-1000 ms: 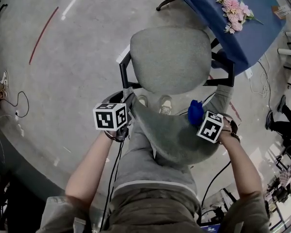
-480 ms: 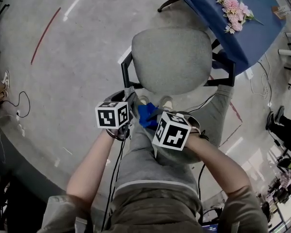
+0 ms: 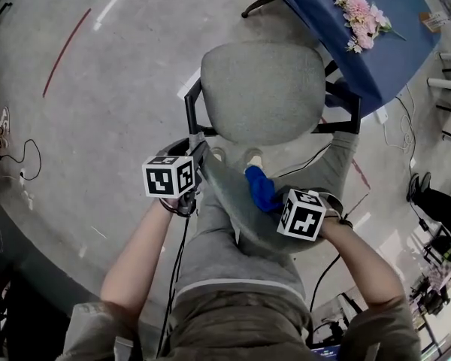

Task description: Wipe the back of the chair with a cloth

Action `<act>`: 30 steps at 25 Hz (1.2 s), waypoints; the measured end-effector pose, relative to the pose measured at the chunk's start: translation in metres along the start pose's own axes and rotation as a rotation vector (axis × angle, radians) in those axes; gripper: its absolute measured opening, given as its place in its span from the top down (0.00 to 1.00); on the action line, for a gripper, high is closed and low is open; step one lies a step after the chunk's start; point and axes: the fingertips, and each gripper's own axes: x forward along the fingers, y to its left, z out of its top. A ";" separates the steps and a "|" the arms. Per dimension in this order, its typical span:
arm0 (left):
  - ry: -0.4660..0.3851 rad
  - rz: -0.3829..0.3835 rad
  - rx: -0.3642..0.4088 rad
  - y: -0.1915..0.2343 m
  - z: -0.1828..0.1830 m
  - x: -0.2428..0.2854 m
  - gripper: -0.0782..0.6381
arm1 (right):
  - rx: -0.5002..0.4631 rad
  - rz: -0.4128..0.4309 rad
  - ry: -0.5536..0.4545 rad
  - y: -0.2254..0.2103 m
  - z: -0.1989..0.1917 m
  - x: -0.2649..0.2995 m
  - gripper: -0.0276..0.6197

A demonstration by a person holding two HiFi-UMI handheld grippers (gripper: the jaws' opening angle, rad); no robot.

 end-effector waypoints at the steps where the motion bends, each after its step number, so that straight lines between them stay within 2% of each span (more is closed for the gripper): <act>1: 0.001 0.000 -0.002 0.000 0.000 0.000 0.63 | 0.022 -0.020 0.032 -0.005 -0.019 -0.001 0.84; 3: -0.003 0.005 -0.004 0.001 0.000 -0.001 0.63 | 0.053 -0.102 0.127 -0.022 -0.060 -0.011 0.85; 6: -0.008 0.012 -0.006 0.000 -0.001 -0.001 0.63 | 0.084 -0.298 0.291 -0.062 -0.123 -0.043 0.84; 9: -0.002 0.013 -0.004 0.001 -0.002 0.000 0.63 | 0.179 -0.425 0.278 -0.098 -0.148 -0.072 0.84; 11: 0.004 0.012 0.000 0.001 -0.002 0.000 0.63 | 0.207 -0.452 0.265 -0.105 -0.151 -0.077 0.84; 13: 0.010 0.008 0.001 0.000 -0.002 0.000 0.63 | 0.220 -0.419 0.262 -0.097 -0.147 -0.071 0.85; 15: 0.015 0.005 0.003 -0.001 -0.002 0.000 0.63 | 0.228 -0.341 0.239 -0.080 -0.134 -0.058 0.84; 19: 0.012 0.007 0.003 0.000 -0.001 -0.001 0.63 | 0.157 -0.172 0.143 -0.029 -0.078 -0.021 0.85; 23: 0.005 0.015 -0.004 0.000 -0.002 0.000 0.63 | 0.011 -0.118 0.038 0.000 -0.013 -0.007 0.85; 25: 0.006 0.024 -0.002 0.000 -0.002 0.000 0.63 | -0.023 -0.072 -0.026 0.008 0.020 -0.005 0.85; 28: 0.009 0.039 0.006 0.001 -0.002 -0.001 0.63 | -0.076 -0.059 -0.112 0.011 0.070 -0.010 0.85; 30: 0.013 0.047 0.015 0.001 -0.003 -0.001 0.63 | -0.069 -0.053 -0.195 0.011 0.104 -0.016 0.85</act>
